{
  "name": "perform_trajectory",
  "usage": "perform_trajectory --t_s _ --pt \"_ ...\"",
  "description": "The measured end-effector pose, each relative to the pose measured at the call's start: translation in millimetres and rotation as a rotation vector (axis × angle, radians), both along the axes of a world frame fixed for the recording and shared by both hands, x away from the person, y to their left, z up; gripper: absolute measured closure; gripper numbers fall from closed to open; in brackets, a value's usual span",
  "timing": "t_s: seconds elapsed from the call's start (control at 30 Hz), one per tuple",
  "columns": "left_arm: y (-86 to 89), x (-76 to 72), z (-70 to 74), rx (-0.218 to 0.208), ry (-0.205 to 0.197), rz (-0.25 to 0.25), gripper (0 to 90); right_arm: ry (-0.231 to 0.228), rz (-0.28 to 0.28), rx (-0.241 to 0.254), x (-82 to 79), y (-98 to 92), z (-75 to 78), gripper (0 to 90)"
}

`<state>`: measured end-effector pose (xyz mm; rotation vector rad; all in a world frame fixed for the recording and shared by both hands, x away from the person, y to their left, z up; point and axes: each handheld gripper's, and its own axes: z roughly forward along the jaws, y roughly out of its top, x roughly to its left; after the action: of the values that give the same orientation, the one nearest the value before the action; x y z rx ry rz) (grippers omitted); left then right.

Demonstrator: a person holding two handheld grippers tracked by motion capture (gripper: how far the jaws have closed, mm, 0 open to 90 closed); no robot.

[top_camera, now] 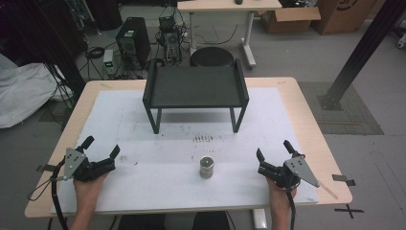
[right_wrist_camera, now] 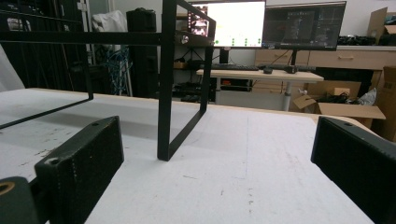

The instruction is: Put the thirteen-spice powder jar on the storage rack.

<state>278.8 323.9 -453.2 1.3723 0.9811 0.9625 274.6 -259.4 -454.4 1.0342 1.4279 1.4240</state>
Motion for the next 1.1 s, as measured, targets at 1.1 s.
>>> perform_trajectory --t_s 1.1 --pt "0.1 0.1 0.0 -0.002 0.001 0.000 0.8 -0.002 0.068 -0.008 0.7 -0.9 0.2 0.0"
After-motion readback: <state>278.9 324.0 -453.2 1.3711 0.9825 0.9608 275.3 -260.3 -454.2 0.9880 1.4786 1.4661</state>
